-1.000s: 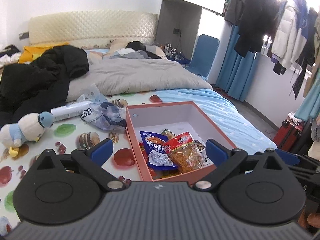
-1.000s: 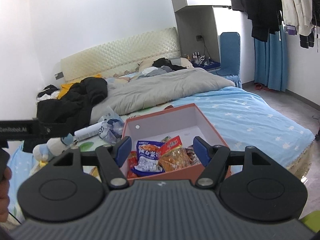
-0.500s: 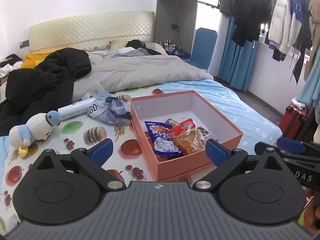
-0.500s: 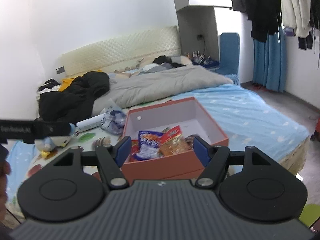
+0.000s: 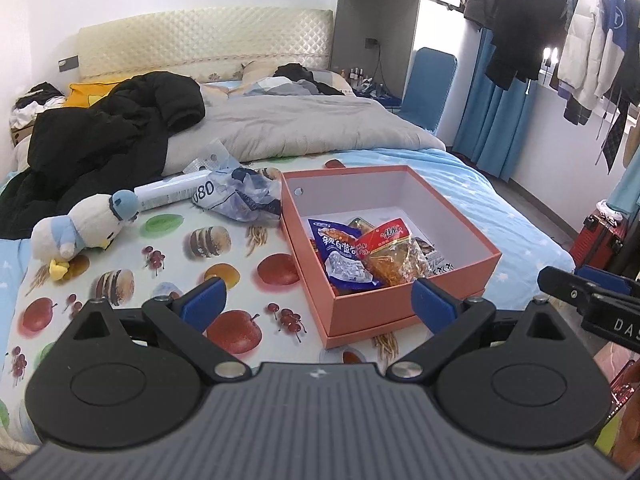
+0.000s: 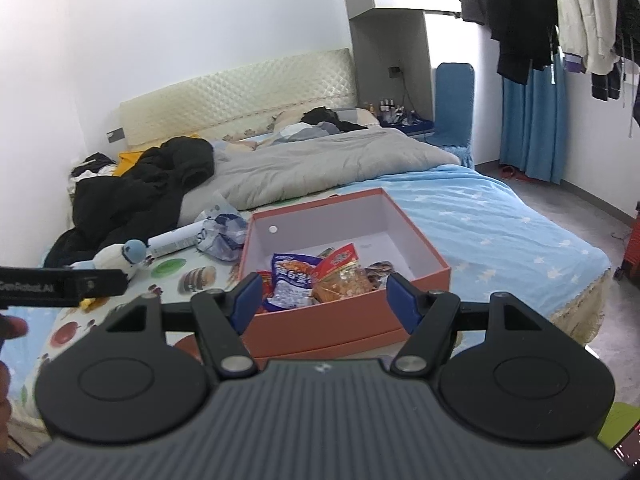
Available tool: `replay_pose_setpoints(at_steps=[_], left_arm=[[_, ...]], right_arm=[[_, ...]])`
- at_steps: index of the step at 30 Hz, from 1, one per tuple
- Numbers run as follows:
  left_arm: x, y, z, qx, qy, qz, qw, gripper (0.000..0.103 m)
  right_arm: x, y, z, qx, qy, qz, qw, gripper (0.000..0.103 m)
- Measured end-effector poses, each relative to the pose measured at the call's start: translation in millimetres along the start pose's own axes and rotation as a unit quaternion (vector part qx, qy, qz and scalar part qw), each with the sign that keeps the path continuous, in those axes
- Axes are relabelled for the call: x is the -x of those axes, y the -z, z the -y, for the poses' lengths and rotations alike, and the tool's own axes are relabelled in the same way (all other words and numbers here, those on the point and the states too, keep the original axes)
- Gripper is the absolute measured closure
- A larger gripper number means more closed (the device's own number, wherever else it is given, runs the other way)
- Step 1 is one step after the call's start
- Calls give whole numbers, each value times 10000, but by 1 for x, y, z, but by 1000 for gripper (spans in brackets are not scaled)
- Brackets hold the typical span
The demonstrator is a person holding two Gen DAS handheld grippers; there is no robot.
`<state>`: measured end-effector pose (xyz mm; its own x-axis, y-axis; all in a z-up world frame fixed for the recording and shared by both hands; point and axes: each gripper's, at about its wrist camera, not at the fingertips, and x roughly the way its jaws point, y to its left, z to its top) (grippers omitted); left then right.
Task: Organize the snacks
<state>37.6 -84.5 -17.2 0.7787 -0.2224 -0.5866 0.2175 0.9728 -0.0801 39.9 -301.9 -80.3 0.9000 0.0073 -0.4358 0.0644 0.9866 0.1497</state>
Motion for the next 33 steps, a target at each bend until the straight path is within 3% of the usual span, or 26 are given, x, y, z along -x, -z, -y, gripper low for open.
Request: replay_pose_setpoints(at_steps=[33], left_arm=[[11, 2, 2, 223, 25, 162, 9996, 3]], right_arm=[[2, 5, -3, 58, -34, 42, 10000, 33]])
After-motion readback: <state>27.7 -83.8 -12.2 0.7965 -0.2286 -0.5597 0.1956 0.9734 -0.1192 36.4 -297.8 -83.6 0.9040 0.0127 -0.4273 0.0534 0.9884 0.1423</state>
